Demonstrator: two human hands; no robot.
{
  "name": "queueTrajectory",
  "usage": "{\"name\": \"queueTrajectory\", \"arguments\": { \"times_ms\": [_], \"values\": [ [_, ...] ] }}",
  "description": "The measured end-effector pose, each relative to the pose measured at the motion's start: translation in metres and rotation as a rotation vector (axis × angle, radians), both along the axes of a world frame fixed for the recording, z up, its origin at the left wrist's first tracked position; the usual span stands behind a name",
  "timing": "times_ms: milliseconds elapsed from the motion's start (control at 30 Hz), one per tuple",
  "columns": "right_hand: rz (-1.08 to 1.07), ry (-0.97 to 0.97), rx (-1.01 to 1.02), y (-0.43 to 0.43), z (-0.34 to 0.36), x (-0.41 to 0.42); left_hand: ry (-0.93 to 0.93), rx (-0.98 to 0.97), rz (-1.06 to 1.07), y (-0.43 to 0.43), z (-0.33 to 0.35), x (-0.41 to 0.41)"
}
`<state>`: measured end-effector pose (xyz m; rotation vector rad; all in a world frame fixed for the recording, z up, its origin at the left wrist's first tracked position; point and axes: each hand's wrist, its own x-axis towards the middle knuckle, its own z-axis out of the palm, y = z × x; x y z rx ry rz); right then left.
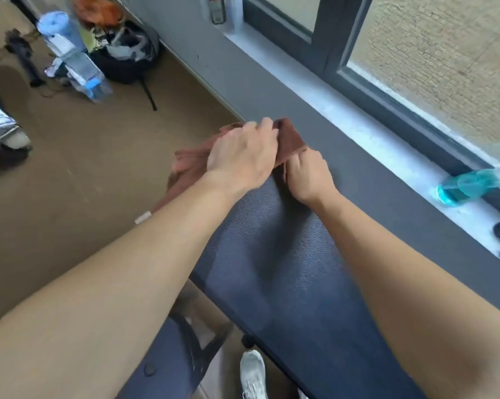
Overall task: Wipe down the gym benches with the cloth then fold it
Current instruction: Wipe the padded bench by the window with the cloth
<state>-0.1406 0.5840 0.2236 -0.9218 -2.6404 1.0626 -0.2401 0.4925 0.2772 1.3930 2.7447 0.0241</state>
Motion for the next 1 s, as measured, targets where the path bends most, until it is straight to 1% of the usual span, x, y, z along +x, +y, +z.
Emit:
{"name": "queueTrajectory", "arguments": {
  "times_ms": [100,167,200,267,300,333,433,500,567,667,733,833,933,1000],
  "values": [
    [-0.082,-0.144,-0.043,-0.011,-0.024,0.059,0.227,-0.198,-0.321,0.042,-0.004,0.011],
    [-0.184,-0.200,-0.084,-0.026,-0.036,0.096,0.308,-0.336,-0.575,0.052,-0.015,0.036],
    [-0.237,-0.206,-0.101,-0.033,-0.039,0.108,0.330,-0.376,-0.687,0.049,-0.021,0.047],
    [-0.345,-0.201,-0.144,-0.041,-0.039,0.114,0.387,-0.375,-0.840,0.040,-0.023,0.048],
    [-0.389,-0.206,-0.172,-0.042,-0.035,0.107,0.425,-0.351,-0.860,0.037,-0.020,0.040],
    [-0.412,-0.203,-0.191,-0.043,-0.029,0.095,0.442,-0.333,-0.819,0.035,-0.015,0.030],
    [-0.412,-0.133,-0.173,-0.038,-0.008,0.049,0.413,-0.244,-0.567,0.034,-0.003,-0.002],
    [-0.368,-0.086,-0.117,-0.036,-0.005,0.032,0.418,-0.193,-0.477,0.034,-0.003,-0.005],
    [-0.326,-0.056,-0.007,-0.036,-0.014,0.039,0.434,-0.213,-0.474,0.036,-0.007,0.006],
    [-0.327,-0.029,0.059,-0.039,-0.043,0.080,0.499,-0.329,-0.541,0.040,-0.014,0.032],
    [-0.354,-0.075,0.060,-0.044,-0.063,0.116,0.506,-0.389,-0.596,0.040,-0.028,0.061],
    [-0.381,-0.149,0.062,-0.047,-0.097,0.181,0.428,-0.306,-0.675,0.044,-0.068,0.116],
    [-0.462,-0.202,-0.054,-0.051,-0.122,0.243,0.333,-0.289,-0.811,0.041,-0.109,0.182],
    [-0.517,-0.226,-0.138,-0.050,-0.125,0.254,0.303,-0.272,-0.931,0.037,-0.119,0.198]
  ]
}}
